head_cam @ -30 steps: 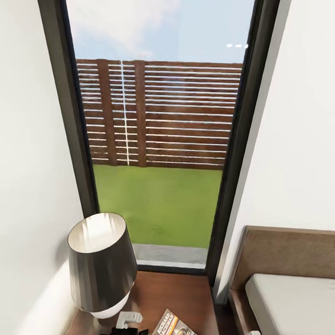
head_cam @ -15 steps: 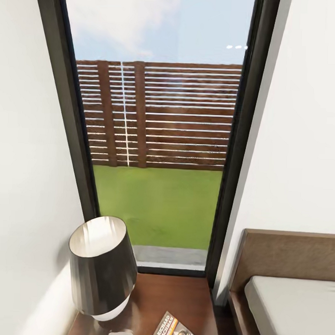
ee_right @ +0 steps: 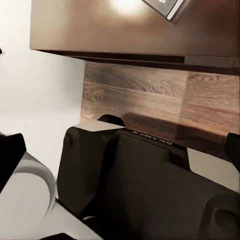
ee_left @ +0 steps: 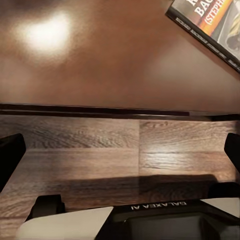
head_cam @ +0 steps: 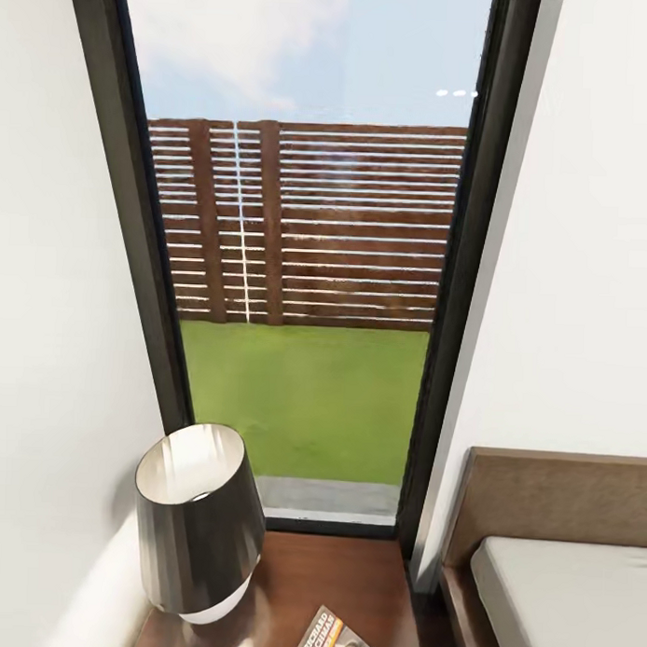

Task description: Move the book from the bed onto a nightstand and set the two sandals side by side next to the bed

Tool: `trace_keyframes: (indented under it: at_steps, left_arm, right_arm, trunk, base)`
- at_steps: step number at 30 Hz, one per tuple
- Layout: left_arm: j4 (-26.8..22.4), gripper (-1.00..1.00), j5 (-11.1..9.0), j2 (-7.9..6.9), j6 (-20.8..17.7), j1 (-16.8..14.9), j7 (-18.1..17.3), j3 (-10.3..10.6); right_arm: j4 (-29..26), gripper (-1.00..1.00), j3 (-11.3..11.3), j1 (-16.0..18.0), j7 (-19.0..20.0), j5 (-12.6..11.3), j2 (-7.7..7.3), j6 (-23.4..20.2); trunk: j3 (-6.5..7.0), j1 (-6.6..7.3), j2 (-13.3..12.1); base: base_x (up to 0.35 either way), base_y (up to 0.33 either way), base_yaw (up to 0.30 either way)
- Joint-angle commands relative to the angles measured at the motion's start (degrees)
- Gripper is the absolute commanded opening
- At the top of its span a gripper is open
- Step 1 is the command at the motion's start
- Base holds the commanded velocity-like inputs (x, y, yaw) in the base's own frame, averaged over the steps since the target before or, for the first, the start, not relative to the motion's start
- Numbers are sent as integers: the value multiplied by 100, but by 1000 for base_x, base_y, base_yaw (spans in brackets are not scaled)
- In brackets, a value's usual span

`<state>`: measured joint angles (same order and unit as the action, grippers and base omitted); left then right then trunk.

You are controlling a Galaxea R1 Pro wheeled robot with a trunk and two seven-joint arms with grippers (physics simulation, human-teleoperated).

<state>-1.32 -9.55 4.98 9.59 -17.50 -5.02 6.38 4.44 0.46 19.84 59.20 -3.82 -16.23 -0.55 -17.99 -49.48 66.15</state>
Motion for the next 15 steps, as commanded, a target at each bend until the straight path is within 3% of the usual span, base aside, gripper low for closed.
trace_keyframes:
  at_steps: [1, 15]
  left_arm:
    - [6, 100, -57, -2, 23, -3, -16, 48]
    - [0, 100, -86, -6, 26, 1, -6, 37]
  right_arm:
    - [18, 100, 6, -3, -47, -44, 2, -6]
    - [5, 100, 7, -24, -312, -49, 41, -6]
  trunk:
    - [12, 22, -37]
    - [48, 66, -117]
  base:
    - [0, 0, 0]
    - [0, 0, 0]
